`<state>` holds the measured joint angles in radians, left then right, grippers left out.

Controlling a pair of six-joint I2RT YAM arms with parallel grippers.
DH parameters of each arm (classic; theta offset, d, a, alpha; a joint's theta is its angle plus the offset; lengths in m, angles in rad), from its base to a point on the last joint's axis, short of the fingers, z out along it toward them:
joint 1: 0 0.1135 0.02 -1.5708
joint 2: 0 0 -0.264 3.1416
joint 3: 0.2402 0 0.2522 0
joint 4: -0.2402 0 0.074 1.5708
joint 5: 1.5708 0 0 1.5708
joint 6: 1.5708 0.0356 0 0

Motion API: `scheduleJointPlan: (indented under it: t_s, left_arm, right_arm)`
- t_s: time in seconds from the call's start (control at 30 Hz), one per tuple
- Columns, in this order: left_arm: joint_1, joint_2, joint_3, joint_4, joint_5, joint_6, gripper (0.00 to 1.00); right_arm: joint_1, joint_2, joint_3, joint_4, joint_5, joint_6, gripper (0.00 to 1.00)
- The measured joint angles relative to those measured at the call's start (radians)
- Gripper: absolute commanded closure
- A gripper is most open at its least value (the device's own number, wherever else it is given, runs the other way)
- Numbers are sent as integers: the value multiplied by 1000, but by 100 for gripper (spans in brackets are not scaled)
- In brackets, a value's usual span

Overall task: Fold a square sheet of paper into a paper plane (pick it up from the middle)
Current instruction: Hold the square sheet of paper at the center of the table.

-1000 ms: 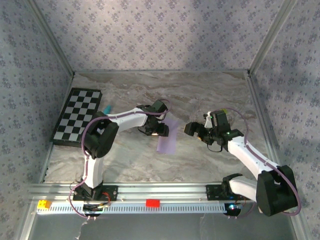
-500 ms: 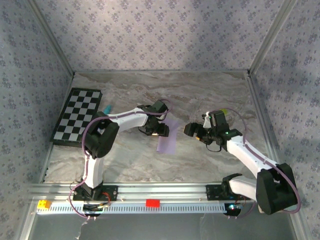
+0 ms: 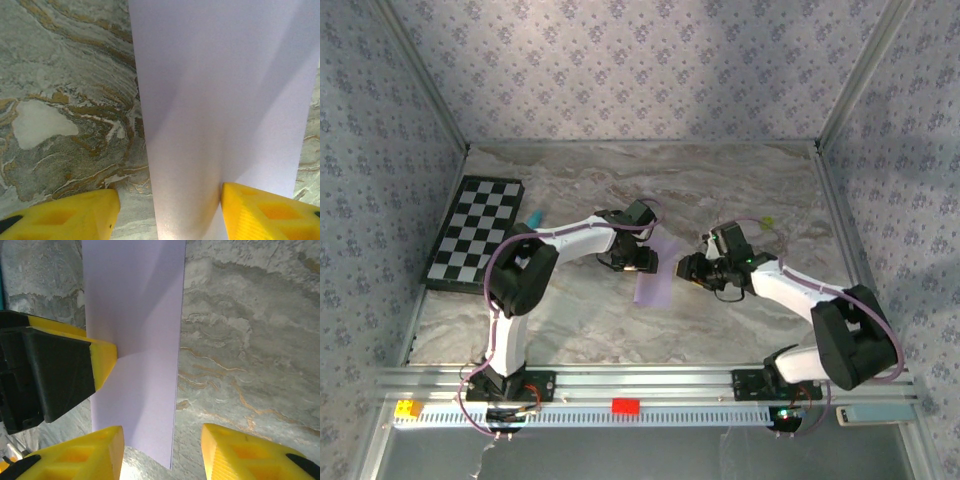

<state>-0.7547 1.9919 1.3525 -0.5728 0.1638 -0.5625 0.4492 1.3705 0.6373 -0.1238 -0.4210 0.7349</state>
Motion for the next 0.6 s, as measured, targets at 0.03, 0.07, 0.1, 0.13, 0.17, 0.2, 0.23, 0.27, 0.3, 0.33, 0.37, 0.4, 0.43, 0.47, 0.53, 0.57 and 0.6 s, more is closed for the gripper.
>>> scheduleJointPlan:
  t_s: [0.03,0.07,0.1,0.13,0.17,0.2,0.23,0.27,0.3,0.33,0.37,0.4,0.43,0.47,0.53,0.57,0.6]
  left_arm:
    - [0,0,0,0,0,-3,41]
    - [0,0,0,0,0,-4,41]
    - [0,0,0,0,0,-6,41]
    - [0,0,0,0,0,-6,41]
    - [0,0,0,0,0,-6,41]
    - [0,0,0,0,0,-6,41]
    - [0,0,0,0,0,-6,41]
    - [0,0,0,0,0,-6,41]
    - [0,0,0,0,0,-6,41]
    - [0,0,0,0,0,-6,41]
    - [0,0,0,0,0,-6,41]
    - [0,0,0,0,0,-6,41]
    - [0,0,0,0,0,-6,41]
    - [0,0,0,0,0,-6,41]
    - [0,0,0,0,0,-6,41]
    - [0,0,0,0,0,-6,41]
    - [0,0,0,0,0,-6,41]
  right_arm:
    - [5,5,3,5,6,5,58]
    - [7,10,3,12,8,10,59]
    - [11,16,5,17,13,14,61]
    - [14,24,7,24,15,17,65]
    - [16,31,9,28,17,19,68]
    - [19,41,11,34,17,25,72]
    - [22,50,13,39,17,27,76]
    - [26,60,16,44,16,31,78]
    - [28,71,19,50,16,35,79]
    - [32,84,23,55,15,39,79]
    - [34,94,27,60,14,40,79]
    - [38,106,31,64,14,40,79]
    - [42,117,37,67,14,40,79]
    - [45,124,41,70,14,41,79]
    - [51,134,46,80,14,44,81]
    - [53,135,47,83,13,47,82]
    - [55,137,48,89,13,51,84]
